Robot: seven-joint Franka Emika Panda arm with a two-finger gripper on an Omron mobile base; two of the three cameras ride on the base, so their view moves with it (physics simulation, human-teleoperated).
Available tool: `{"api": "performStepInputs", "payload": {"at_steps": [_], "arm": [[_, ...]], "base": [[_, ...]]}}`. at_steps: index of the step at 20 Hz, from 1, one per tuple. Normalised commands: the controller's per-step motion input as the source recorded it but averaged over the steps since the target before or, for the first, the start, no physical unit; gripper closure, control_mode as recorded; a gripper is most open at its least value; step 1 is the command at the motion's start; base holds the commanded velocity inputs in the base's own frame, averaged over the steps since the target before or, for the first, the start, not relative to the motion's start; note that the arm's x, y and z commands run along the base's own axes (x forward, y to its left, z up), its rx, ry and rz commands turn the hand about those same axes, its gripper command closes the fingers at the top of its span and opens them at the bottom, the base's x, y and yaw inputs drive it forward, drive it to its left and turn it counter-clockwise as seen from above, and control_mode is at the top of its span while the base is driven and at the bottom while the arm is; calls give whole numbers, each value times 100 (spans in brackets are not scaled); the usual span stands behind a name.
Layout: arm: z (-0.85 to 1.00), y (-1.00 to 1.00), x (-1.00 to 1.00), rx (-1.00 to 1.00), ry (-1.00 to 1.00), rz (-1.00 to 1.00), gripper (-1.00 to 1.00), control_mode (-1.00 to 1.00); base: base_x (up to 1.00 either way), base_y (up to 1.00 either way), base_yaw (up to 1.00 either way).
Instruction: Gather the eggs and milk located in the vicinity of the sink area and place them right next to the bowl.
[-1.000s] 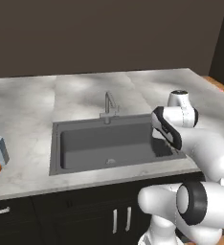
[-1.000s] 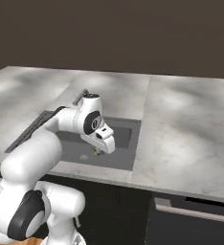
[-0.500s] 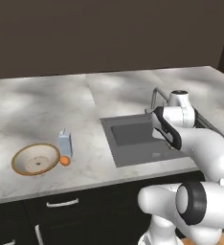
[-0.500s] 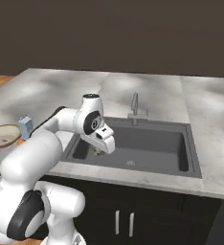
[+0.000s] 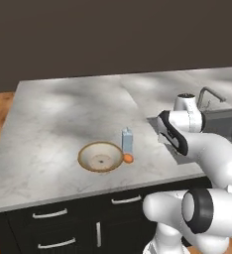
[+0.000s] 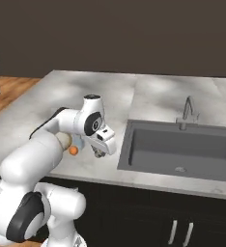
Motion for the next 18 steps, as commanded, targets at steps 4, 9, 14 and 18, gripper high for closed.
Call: {"api": "performStepInputs", "payload": {"at_steps": [4, 9, 14, 18], "arm": [[0, 0, 0, 0, 0, 0, 100, 100], [0, 0, 0, 0, 0, 0, 100, 100], [0, 2, 0, 0, 0, 0, 100, -100], [0, -1, 1, 0, 0, 3, 100, -100]], "base": [[-4, 88, -2], [-5, 71, 0], [-2, 14, 0], [0, 0, 0]]}}
